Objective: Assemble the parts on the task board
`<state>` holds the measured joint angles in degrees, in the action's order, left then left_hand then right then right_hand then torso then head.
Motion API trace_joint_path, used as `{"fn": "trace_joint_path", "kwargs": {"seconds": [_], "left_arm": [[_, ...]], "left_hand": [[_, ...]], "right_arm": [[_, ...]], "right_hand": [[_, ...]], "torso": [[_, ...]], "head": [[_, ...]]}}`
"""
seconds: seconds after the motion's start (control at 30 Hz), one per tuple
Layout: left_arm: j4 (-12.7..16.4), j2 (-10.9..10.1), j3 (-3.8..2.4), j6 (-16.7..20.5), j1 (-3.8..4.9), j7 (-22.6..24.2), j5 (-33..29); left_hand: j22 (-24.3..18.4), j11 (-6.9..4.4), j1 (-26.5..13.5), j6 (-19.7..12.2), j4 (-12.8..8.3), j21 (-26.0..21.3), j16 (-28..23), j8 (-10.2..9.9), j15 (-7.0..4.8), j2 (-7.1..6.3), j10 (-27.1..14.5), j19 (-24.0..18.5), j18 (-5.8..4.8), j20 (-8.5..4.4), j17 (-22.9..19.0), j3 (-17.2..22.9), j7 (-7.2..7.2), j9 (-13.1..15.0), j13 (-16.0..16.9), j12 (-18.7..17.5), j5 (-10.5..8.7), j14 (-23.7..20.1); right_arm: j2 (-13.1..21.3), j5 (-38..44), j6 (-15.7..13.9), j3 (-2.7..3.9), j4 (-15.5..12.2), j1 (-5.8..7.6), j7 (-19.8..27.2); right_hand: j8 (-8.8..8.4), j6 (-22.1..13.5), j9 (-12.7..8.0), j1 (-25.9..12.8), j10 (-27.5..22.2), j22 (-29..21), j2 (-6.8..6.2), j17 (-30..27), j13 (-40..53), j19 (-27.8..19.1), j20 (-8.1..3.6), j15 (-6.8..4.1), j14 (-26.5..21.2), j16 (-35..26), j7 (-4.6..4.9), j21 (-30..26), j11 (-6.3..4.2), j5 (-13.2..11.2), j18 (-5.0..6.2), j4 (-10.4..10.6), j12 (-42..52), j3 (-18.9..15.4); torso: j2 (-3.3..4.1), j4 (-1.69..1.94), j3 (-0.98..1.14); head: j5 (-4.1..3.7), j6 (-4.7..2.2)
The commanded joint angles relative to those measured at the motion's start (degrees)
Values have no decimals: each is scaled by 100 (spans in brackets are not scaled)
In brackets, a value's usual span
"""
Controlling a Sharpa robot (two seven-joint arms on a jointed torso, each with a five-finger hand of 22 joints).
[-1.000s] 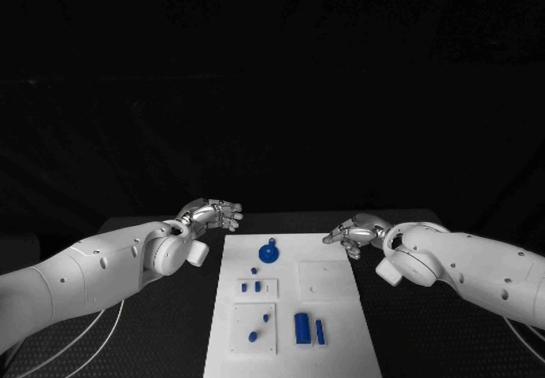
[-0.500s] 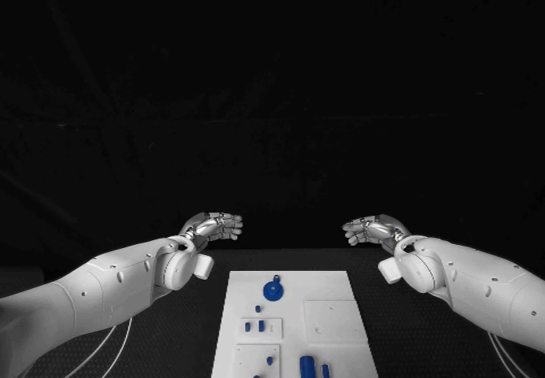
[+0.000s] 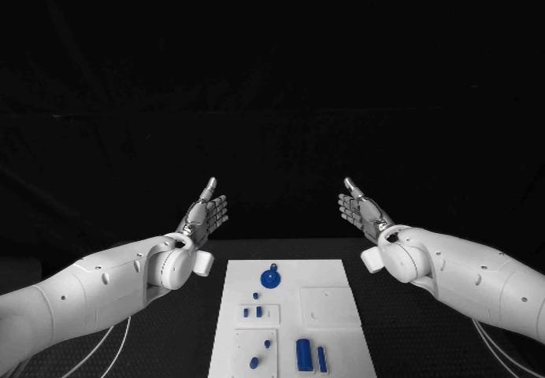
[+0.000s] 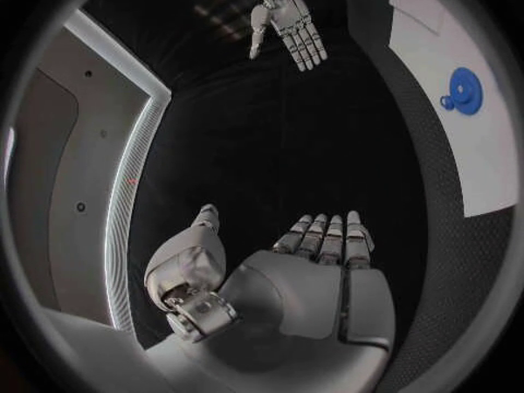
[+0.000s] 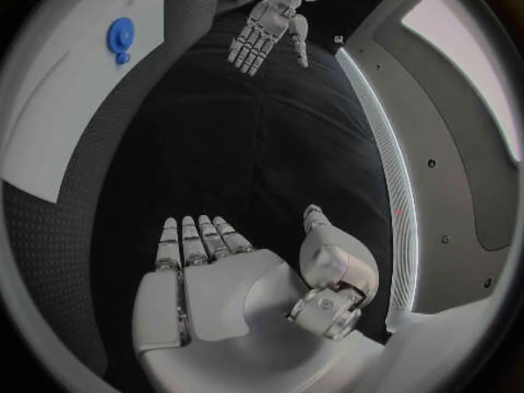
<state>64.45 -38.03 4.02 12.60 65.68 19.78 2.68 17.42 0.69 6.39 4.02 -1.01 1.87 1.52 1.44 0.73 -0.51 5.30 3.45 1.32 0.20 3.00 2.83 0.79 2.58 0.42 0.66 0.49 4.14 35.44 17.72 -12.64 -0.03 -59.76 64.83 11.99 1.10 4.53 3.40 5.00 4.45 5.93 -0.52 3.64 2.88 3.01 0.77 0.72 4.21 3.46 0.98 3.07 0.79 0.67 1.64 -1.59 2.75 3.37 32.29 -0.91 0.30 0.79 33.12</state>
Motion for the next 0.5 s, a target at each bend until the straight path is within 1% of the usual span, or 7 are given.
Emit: {"fn": "trace_joint_path", "kwargs": {"seconds": [0.03, 0.1, 0.13, 0.17, 0.33, 0.43, 0.5], "left_arm": [[507, -114, -69, 1085, -102, 402, -102], [861, -209, -127, 1443, -180, 506, -131], [1126, -281, -170, 1711, -238, 584, -152], [1298, -327, -198, 1885, -276, 634, -166], [2047, -530, -320, 2642, -441, 854, -227], [2323, -604, -365, 2922, -502, 935, -249], [2418, -630, -380, 3017, -523, 963, -257]], "left_hand": [[-1742, -69, -639, -402, 101, -187, -152, -144, -73, 51, -530, -345, -132, -20, -300, -283, -79, -258, -42, -66, -49, -414], [-1742, -69, -639, -402, 101, -187, -152, -144, -73, 51, -530, -345, -132, -20, -300, -283, -79, -258, -42, -66, -49, -414], [-1742, -69, -639, -402, 101, -187, -152, -144, -73, 51, -530, -345, -132, -20, -300, -283, -79, -258, -42, -66, -49, -414], [-1742, -69, -639, -402, 101, -187, -152, -144, -73, 51, -530, -345, -132, -20, -300, -283, -79, -258, -42, -66, -49, -414], [-1742, -69, -639, -402, 101, -187, -152, -144, -73, 51, -530, -345, -132, -20, -300, -283, -79, -258, -42, -66, -49, -414], [-1742, -69, -639, -402, 101, -187, -152, -144, -73, 51, -530, -345, -132, -20, -300, -283, -79, -258, -42, -66, -49, -414], [-1742, -69, -639, -402, 101, -187, -152, -144, -73, 51, -530, -345, -132, -20, -300, -283, -79, -258, -42, -66, -49, -414]], "right_arm": [[153, -544, -945, 2, -515, -82, 603], [263, -719, -1259, 2, -872, -137, 771], [346, -851, -1496, 3, -1141, -178, 898], [401, -939, -1653, 3, -1320, -205, 981], [677, -1377, -2440, 3, -2215, -343, 1402], [790, -1557, -2762, 3, -2581, -399, 1574], [832, -1624, -2882, 3, -2717, -420, 1638]], "right_hand": [[-110, -453, -340, -500, -445, -593, 52, -364, -288, -301, -77, -72, -421, -346, -98, -307, -79, -67, -164, 159, -275, -337], [-110, -453, -340, -500, -445, -593, 52, -364, -288, -301, -77, -72, -421, -346, -98, -307, -79, -67, -164, 159, -275, -337], [-110, -453, -340, -500, -445, -593, 52, -364, -288, -301, -77, -72, -421, -346, -98, -307, -79, -67, -164, 159, -275, -337], [-110, -453, -340, -500, -445, -593, 52, -364, -288, -301, -77, -72, -421, -346, -98, -307, -79, -67, -164, 159, -275, -337], [-110, -453, -340, -500, -445, -593, 52, -364, -288, -301, -77, -72, -421, -346, -98, -307, -79, -67, -164, 159, -275, -337], [-110, -453, -340, -500, -445, -593, 52, -364, -288, -301, -77, -72, -421, -346, -98, -307, -79, -67, -164, 159, -275, -337], [-110, -453, -340, -500, -445, -593, 52, -364, -288, -301, -77, -72, -421, -346, -98, -307, -79, -67, -164, 159, -275, -337]], "torso": [[-107, 88, -29], [-111, 91, -30], [-111, 91, -30], [-111, 91, -30], [-111, 91, -30], [-111, 91, -30], [-111, 91, -30]], "head": [[-76, 121], [-79, 126], [-79, 126], [-79, 126], [-79, 126], [-79, 126], [-79, 126]]}}
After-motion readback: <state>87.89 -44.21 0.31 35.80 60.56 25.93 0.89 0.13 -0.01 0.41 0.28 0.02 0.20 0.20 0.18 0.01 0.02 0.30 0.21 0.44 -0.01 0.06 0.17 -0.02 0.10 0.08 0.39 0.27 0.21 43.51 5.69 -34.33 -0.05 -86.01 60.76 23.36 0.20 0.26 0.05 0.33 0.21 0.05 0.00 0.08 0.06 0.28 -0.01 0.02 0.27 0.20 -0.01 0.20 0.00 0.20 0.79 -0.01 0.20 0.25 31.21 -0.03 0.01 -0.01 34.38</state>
